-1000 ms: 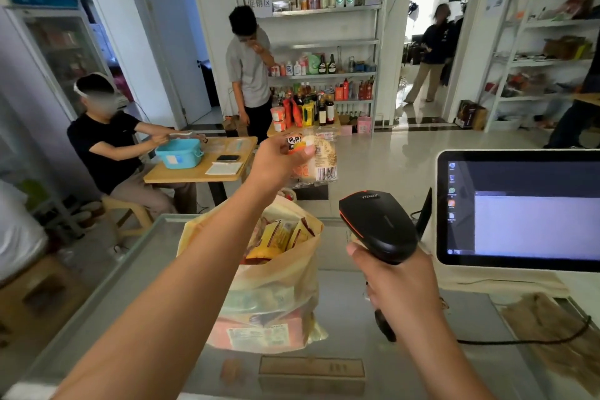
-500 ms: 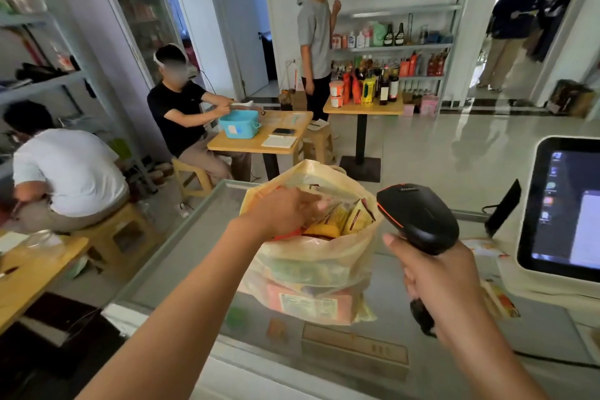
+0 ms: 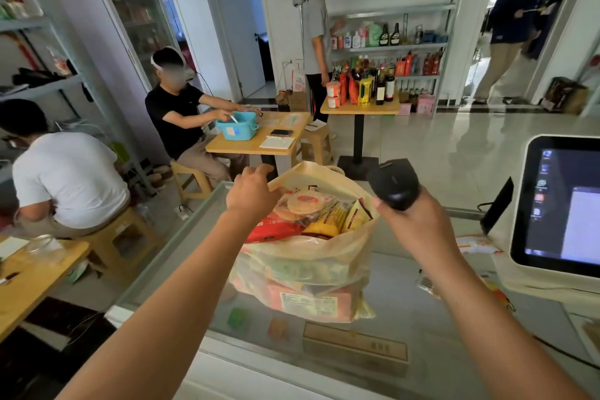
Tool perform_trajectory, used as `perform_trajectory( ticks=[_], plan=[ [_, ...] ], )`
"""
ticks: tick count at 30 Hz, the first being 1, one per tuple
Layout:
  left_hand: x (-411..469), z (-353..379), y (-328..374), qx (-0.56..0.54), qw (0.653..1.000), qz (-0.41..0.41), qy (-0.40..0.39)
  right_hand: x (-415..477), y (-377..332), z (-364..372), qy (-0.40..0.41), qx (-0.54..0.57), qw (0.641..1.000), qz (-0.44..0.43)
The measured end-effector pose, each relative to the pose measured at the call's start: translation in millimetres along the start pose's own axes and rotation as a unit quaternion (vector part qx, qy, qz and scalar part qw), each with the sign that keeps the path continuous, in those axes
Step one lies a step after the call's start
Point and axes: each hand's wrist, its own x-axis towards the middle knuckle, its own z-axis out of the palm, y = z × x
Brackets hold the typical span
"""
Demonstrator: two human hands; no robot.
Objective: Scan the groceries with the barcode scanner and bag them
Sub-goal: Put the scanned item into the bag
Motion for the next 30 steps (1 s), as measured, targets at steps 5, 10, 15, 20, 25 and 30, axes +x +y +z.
perform_trajectory(
  ticks=[5,10,15,20,25,30],
  plan=[
    [5.1,11.0,-21.3,0.043,0.990,-0.103,-0.088,34.7,-10.6,25.3,-0.095,-0.094,0.991,0.026],
    [16.5,21.3,-46.2,0.062,0.988,-0.079,-0.120,37.9,-4.2,40.4,-0.129,-0.033,0.984,0.118],
    [15.3,12.2,-48.6,-0.008,0.998,-0.056,-0.037,37.9,-15.9,38.9,-0.021,0.097,0.989,0.113],
    [27.3,-13.3,-56.0,-0.401,0.906,-0.137,0.020,45.4,-45.7,15.0,0.022,0.148,0.985,0.083],
    [38.5,-48.8,-54.8,-0.619,0.773,-0.138,0.015,54.8,-71.8,-9.7,0.050,0.172,0.980,0.088],
    [44.4,-66.0,-60.6,-0.658,0.748,-0.090,0.010,52.5,-95.4,-32.6,0.059,0.164,0.982,0.078]
  ],
)
